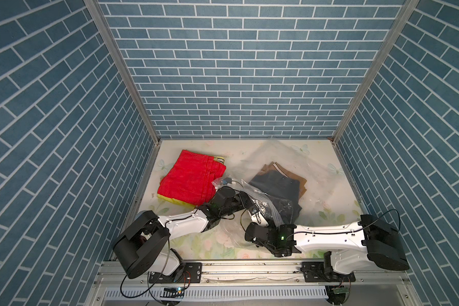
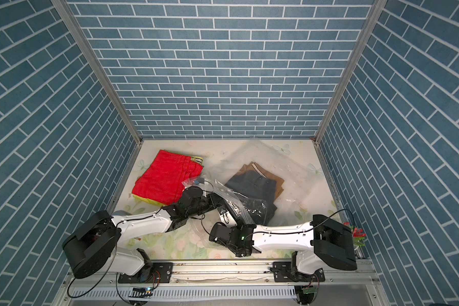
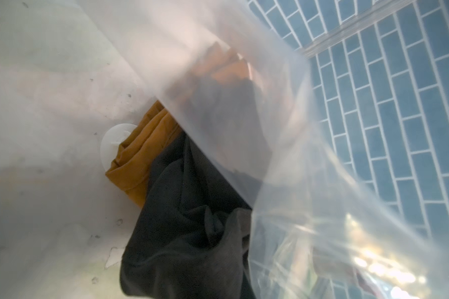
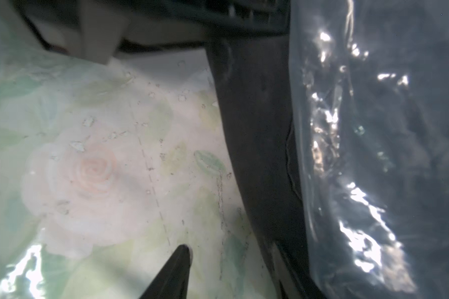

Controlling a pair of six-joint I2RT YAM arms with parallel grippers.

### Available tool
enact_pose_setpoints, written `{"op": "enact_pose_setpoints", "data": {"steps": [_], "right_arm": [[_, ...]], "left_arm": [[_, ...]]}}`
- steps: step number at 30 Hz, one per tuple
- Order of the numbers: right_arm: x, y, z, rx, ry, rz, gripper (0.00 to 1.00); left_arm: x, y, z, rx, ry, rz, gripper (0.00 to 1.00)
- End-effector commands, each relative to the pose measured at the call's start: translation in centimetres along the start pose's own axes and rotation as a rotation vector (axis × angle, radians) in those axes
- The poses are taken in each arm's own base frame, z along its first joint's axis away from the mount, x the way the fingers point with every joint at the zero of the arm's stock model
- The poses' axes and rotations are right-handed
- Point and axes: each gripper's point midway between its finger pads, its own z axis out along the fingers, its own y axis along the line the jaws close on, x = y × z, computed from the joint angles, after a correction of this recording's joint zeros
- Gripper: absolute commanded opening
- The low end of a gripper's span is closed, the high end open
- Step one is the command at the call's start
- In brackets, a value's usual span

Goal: Take the trousers out of the vacuum bag
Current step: Take out the trousers from the vacuum bag.

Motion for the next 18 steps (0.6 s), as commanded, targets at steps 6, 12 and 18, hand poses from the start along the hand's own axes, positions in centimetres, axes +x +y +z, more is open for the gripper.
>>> {"op": "enact_pose_setpoints", "data": {"steps": [6,12,18], "right_arm": [[1.0,-1.4,1.0,0.014,0.027,0.005,0.51],[1.5,-2.6,2.0,0.049,0.048,0.027,0.52],[2.2,-3.0,2.7,0.080,0.075,0.017,0.56]], "left_arm": [[-2.0,-3.3,-1.2,0.070,-0.032,0.013,0.00],[-3.1,-4.8,-2.7,0.091,-0.050,0.015,0.00],[-4.5,-6.1,-3.8,0.111,-0.073,0.023,0.00]]}}
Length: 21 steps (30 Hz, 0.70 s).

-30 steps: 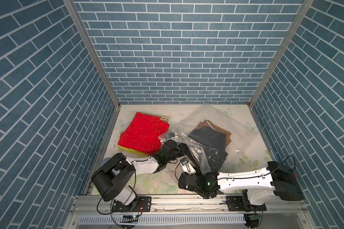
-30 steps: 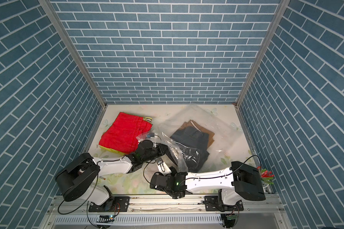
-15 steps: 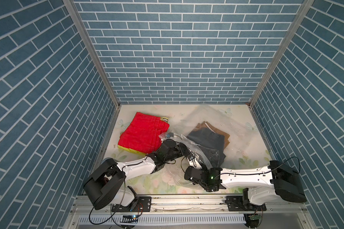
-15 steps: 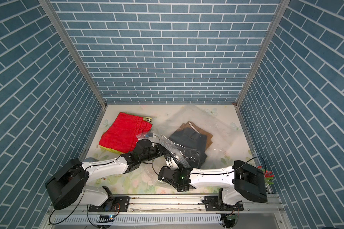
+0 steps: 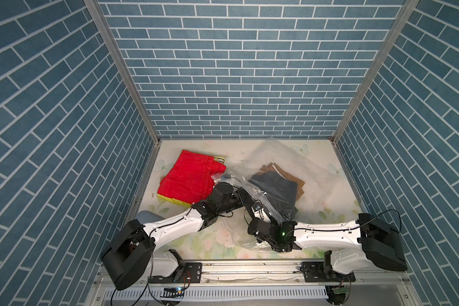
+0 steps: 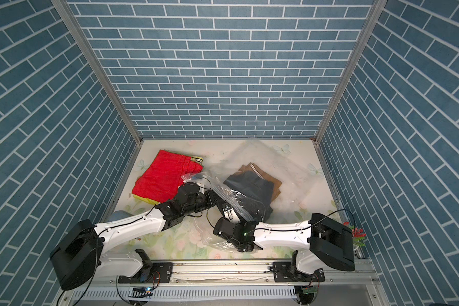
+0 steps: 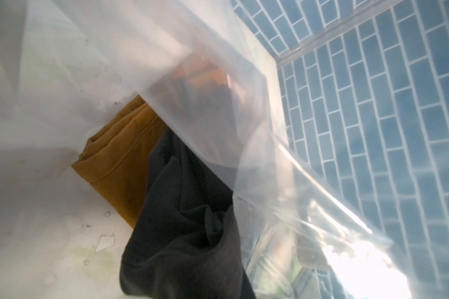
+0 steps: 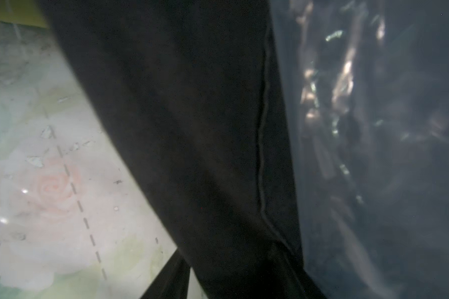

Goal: Take the trousers out of the vacuum bag
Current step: Take out the trousers from the vacuum bag.

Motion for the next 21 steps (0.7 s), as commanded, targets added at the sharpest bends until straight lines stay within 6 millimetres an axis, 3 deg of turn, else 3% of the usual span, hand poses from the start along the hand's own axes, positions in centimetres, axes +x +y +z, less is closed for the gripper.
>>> {"op": "enact_pose_setpoints", "data": {"steps": [1,15,18,21], "right_arm": [[2.2,-1.8,1.0,0.079,0.071,-0.049,0.57],[3.6,-3.2,1.7,0.155,0.115,-0.054,0.72],[4.0,-4.6,1.7,0.247,0.126,-0.059,0.66],[4.1,-5.9,1.5,0.329,0.131,-0.071,0.53]], "left_arm": [[-3.4,-3.9,-1.7,0.096,-0.091,0.025,0.00],[-4.8,-4.5,-2.0,0.100,-0.107,0.021,0.00],[-5.0,-4.8,-2.2,0.104,-0.110,0.024,0.00],[-5.0,-4.5,-2.4,0.095,-0.111,0.025,0.00]]}}
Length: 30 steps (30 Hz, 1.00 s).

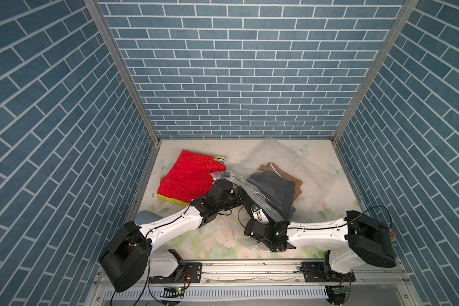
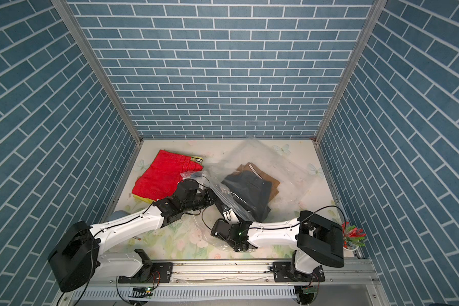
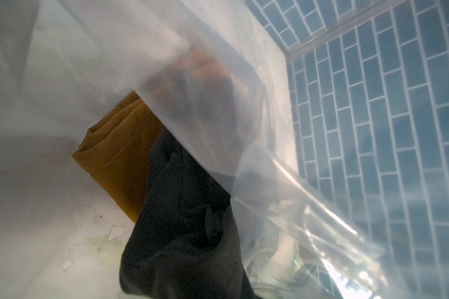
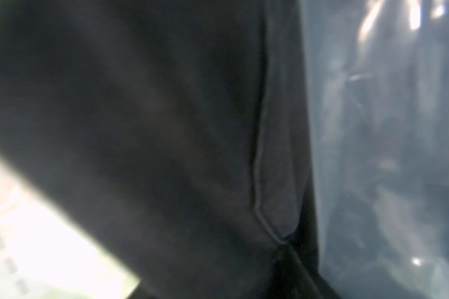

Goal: Take the trousers out of the vacuum bag
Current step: Take out the trousers from the vacuum bag.

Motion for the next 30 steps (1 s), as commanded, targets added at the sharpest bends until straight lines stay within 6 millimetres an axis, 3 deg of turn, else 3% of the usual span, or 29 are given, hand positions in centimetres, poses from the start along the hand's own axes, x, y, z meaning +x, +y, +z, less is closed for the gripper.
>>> {"op": "enact_pose_setpoints", "data": {"steps": [1,5,10,16,22,26,30], "right_arm": [[3.1,-4.6,0.6,0.212,0.101,-0.055,0.48],[1.6,-3.8,-0.1,0.150,0.048,-0.044,0.31],[-2.2,-1.6,-3.3,-0.067,-0.075,-0.029,0.09],[-4.9,0.4,-7.3,-0.278,-0.149,-0.083,0.00],[-4.6,1.2,-8.2,-0.358,-0.141,-0.109,0.03],[-3.2,1.0,-6.7,-0.318,-0.094,-0.100,0.13],[-1.8,1.1,-5.4,-0.302,-0.048,-0.084,0.30]], "left_arm": [[-4.4,-4.5,-2.3,0.130,-0.141,0.033,0.00],[-4.1,-4.1,-2.2,0.127,-0.133,0.036,0.00],[-3.6,-2.8,-1.7,0.084,-0.124,0.060,0.00],[-2.4,-0.4,-0.5,0.036,-0.098,0.058,0.00],[-1.4,0.9,0.2,0.040,-0.087,0.038,0.00],[-1.5,1.0,0.1,0.027,-0.086,0.034,0.00],[-1.9,0.5,-0.1,0.029,-0.091,0.030,0.00]]}}
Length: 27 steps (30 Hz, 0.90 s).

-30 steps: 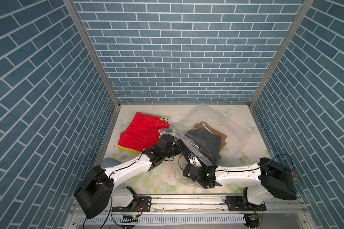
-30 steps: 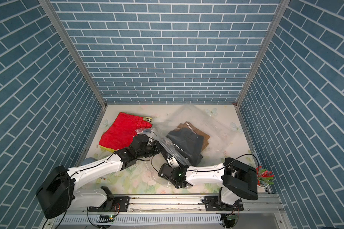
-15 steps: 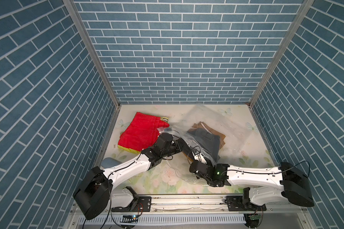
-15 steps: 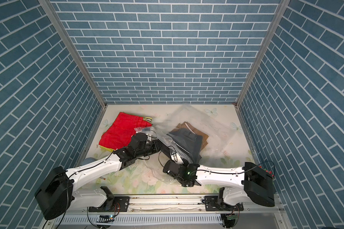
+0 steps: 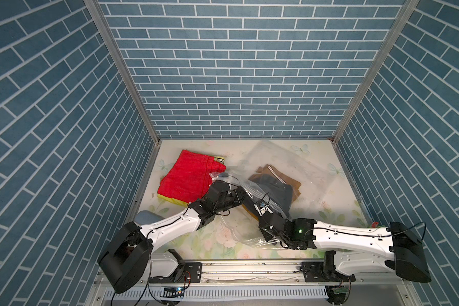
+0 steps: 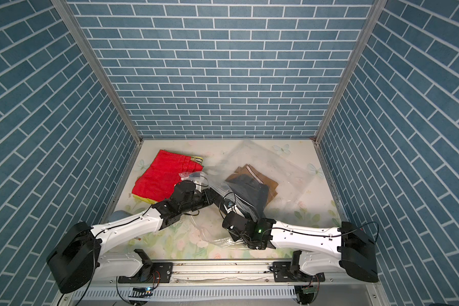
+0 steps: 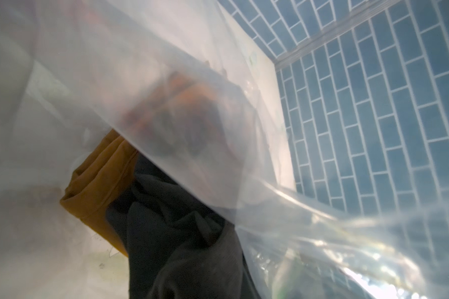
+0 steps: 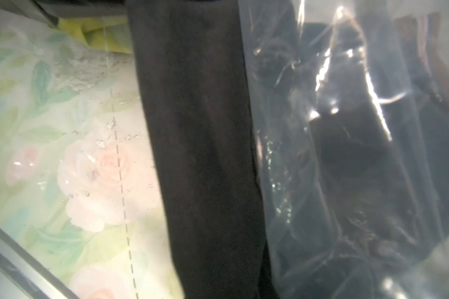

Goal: Take the trousers out of the vacuum bag
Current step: Take out the trousers from the vacuum bag.

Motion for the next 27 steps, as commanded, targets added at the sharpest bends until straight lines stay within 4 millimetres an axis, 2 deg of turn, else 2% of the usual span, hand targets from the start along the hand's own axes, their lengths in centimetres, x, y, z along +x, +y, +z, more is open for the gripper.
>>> {"op": "enact_pose_setpoints", "data": {"steps": [1,6,15,24,27], "right_arm": [[0.9,0.8,0.8,-0.026,0.020,0.012,0.35],[1.3,1.1,1.7,-0.025,0.028,0.087,0.55],[2.8,-0.4,4.2,0.148,0.069,0.230,0.55],[4.1,-2.1,5.4,0.314,0.090,0.218,0.68],[4.3,-3.6,5.3,0.412,0.086,0.195,0.68]], "left_arm": [[-1.5,-0.2,-0.1,-0.010,-0.050,-0.001,0.00],[-1.7,-0.6,-0.1,0.000,-0.053,-0.011,0.00],[-1.6,-0.9,-0.2,0.020,-0.051,-0.022,0.00],[-1.4,-0.8,-0.3,0.022,-0.048,-0.025,0.00],[-1.4,-0.8,-0.4,0.022,-0.048,-0.024,0.00]]}}
